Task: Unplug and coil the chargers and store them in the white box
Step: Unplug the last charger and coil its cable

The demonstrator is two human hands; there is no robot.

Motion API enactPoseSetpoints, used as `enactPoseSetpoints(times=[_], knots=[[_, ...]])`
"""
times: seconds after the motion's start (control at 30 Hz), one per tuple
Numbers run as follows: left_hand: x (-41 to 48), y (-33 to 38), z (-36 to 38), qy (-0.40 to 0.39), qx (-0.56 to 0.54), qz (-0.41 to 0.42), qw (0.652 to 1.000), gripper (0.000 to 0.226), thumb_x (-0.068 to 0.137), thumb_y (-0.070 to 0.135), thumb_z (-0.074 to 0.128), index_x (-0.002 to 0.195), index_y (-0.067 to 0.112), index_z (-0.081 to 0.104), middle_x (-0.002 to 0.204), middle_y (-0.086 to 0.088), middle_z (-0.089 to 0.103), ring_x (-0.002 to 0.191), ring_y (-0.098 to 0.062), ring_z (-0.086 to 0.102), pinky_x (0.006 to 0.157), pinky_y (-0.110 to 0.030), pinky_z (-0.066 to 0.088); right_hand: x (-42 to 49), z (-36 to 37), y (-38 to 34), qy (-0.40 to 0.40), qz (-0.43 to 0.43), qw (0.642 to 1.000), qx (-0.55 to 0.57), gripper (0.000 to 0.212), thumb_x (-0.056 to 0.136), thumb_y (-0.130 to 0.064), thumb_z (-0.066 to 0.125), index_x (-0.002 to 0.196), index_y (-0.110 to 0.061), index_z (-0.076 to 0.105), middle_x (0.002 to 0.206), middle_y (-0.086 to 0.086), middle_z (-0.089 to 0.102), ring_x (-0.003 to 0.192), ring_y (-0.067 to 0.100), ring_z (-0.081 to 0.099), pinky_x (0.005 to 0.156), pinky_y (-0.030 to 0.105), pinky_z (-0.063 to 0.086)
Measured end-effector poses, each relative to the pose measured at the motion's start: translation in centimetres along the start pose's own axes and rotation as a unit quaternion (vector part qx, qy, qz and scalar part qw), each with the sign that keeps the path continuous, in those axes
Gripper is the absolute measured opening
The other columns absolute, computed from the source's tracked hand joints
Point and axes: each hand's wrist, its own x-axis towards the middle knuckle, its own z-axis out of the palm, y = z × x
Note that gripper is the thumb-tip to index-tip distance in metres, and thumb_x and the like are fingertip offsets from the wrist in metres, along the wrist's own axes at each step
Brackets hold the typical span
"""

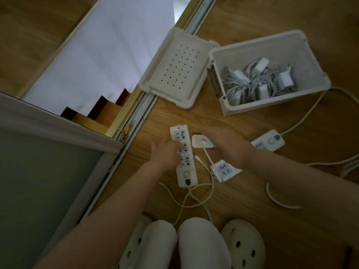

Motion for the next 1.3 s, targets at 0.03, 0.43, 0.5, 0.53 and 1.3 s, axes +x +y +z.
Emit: enactPoseSetpoints(times=[0.03, 0.43, 0.5, 0.53, 1.3], knots=[[-0.3, 0.8, -1.0, 0.019, -0.054, -0.013, 0.998, 0.032, 0.095, 0.020, 0.048, 0.125, 0.027, 0.057, 0.140, 0.002, 0.047, 0.131, -0.024, 0.037, 0.112, -0.055, 0.015, -0.3, -0.6, -0.3, 0.009, 0.003, 1.000, -0.028, 0.059, 0.087, -0.015, 0.064, 0.138, -0.024, 0.038, 0.131, -0.001, 0.053, 0.115, 0.017, 0.052, 0.092, 0.028, 0.042], [-7.9, 7.3, -10.1, -0.108, -0.586, 0.030, 0.802, 0.057, 0.096, 0.055, 0.032, 0.109, 0.006, 0.060, 0.084, -0.005, 0.061, 0.073, -0.016, 0.056, 0.075, -0.029, 0.044, -3.9, -7.8, -6.5, 0.069, -0.026, 0.965, -0.251, 0.071, 0.093, -0.013, 0.051, 0.148, -0.007, 0.006, 0.150, 0.009, 0.031, 0.133, 0.018, 0.039, 0.098, 0.023, 0.039], [-9.1, 7.8, -10.9, -0.128, -0.628, 0.017, 0.767, 0.052, 0.095, 0.051, 0.040, 0.111, 0.005, 0.058, 0.082, -0.005, 0.059, 0.070, -0.015, 0.056, 0.069, -0.026, 0.049, -4.5, -8.6, -7.3, 0.078, -0.032, 0.966, -0.243, 0.066, 0.093, -0.010, 0.047, 0.147, -0.007, 0.010, 0.150, 0.010, 0.031, 0.135, 0.019, 0.035, 0.104, 0.024, 0.034], [-10.0, 8.1, -11.3, -0.134, -0.643, 0.012, 0.754, 0.051, 0.095, 0.048, 0.043, 0.114, 0.003, 0.057, 0.081, -0.005, 0.058, 0.067, -0.014, 0.056, 0.064, -0.024, 0.050, -5.0, -9.1, -7.9, 0.075, -0.032, 0.966, -0.247, 0.066, 0.093, -0.008, 0.047, 0.148, -0.006, 0.009, 0.151, 0.011, 0.029, 0.138, 0.020, 0.031, 0.108, 0.024, 0.029], [-22.1, 11.4, -19.8, 0.016, -0.702, 0.212, 0.680, 0.056, 0.093, 0.052, 0.041, 0.120, 0.003, 0.049, 0.073, -0.005, 0.044, 0.034, -0.003, 0.026, 0.029, -0.012, 0.024, -12.6, -16.2, -14.7, 0.009, 0.019, 0.973, 0.228, 0.024, 0.089, -0.030, 0.058, 0.070, -0.018, 0.067, 0.049, -0.016, 0.053, 0.049, -0.004, 0.048, 0.055, 0.008, 0.035]])
